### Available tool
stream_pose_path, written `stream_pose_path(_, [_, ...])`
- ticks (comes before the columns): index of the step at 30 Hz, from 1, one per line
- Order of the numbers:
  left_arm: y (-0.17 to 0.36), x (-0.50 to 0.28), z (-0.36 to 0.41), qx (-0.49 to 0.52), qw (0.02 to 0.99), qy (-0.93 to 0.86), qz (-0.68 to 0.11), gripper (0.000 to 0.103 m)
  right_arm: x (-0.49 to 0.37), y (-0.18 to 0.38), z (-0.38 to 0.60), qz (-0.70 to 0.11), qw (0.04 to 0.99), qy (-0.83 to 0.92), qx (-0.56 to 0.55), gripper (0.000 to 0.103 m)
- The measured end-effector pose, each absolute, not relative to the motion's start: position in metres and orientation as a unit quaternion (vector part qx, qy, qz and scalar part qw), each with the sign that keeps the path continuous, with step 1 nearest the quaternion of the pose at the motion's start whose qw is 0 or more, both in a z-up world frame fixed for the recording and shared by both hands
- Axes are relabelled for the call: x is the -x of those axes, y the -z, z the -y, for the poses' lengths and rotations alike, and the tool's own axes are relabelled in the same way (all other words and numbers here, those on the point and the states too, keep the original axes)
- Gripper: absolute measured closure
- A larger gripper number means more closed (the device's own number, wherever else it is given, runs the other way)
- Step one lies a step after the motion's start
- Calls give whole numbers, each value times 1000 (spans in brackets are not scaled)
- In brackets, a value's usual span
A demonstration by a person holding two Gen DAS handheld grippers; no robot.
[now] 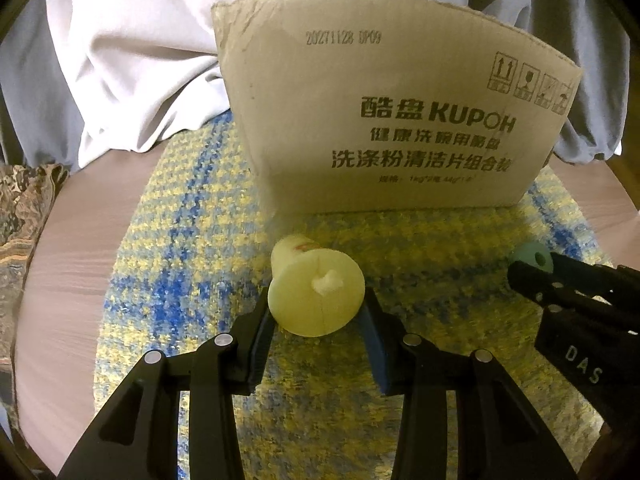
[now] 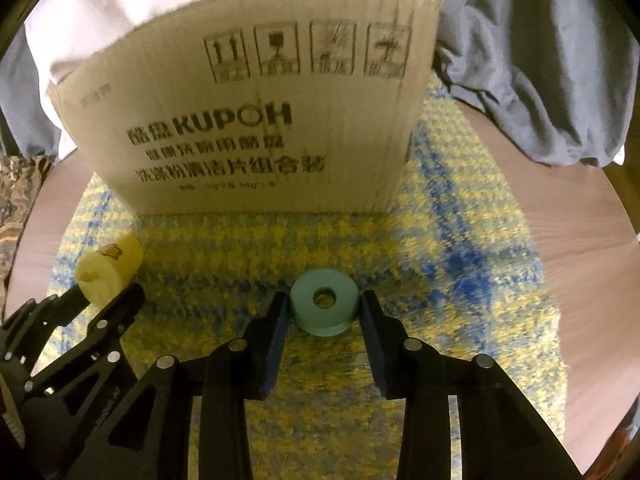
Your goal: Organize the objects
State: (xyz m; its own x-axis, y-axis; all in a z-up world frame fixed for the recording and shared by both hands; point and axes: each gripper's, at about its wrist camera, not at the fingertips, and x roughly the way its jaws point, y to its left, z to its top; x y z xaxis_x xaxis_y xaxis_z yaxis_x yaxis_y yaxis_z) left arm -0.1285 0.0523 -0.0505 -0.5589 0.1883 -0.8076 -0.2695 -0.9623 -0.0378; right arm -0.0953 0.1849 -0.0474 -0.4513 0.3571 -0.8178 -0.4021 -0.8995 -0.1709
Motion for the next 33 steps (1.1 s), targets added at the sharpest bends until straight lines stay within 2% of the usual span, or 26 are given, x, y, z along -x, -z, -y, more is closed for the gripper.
stream_pose_path(4, [44, 129, -55, 446, 133, -884, -47, 63, 77, 34, -198, -25, 224, -857, 463, 67])
stream_pose_path(6, [40, 130, -55, 442, 135, -886, -48, 69, 74, 28, -199, -26, 225, -860, 457, 67])
stream_pose_path(13, [25, 130, -58, 431, 142, -890, -47, 72, 84, 9, -195, -23, 223, -869, 442, 66])
stream_pose_path(15, [24, 130, -57, 430, 143, -890, -45, 76, 82, 4, -195, -21, 223, -871, 437, 66])
stream_pose_path(33, [13, 128, -51, 417, 144, -897, -36, 76, 78, -12, -189, -12, 217, -882, 417, 67])
